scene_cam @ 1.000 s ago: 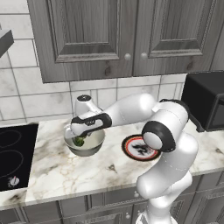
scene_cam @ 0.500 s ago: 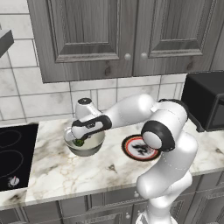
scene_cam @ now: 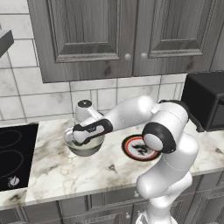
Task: Place the steak on the plate and place the broccoli on the same plate.
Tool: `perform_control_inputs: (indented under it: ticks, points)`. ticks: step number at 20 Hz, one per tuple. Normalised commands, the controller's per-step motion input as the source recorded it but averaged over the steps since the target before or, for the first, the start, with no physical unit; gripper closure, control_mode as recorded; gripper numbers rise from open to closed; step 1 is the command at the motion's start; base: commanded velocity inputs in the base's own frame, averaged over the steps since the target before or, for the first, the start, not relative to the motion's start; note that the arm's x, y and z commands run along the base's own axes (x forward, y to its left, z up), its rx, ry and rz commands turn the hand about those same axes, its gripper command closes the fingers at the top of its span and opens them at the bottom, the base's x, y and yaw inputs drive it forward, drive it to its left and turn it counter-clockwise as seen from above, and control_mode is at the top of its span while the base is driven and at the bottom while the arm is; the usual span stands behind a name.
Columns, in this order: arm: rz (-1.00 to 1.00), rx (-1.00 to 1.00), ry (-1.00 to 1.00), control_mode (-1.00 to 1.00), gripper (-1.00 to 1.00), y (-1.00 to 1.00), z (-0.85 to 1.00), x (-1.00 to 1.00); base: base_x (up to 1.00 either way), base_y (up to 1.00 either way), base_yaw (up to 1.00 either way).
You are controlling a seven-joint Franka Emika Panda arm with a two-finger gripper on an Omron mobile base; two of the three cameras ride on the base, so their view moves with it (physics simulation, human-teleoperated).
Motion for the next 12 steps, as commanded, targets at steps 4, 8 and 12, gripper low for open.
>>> perform_control_inputs:
  ticks: [4, 8, 12]
  points:
    - [0.03, 0.02, -0.03, -1.00, -1.00, 0.00, -0.01, 0.00, 0.00, 0.00, 0.00]
    - [0.01, 0.07, 0.00, -1.00, -1.00, 0.00, 0.01, 0.01, 0.00, 0.00, 0.00]
    - [0.01, 0.08, 0.00, -1.00, -1.00, 0.00, 0.13, 0.01, 0.00, 0.00, 0.00]
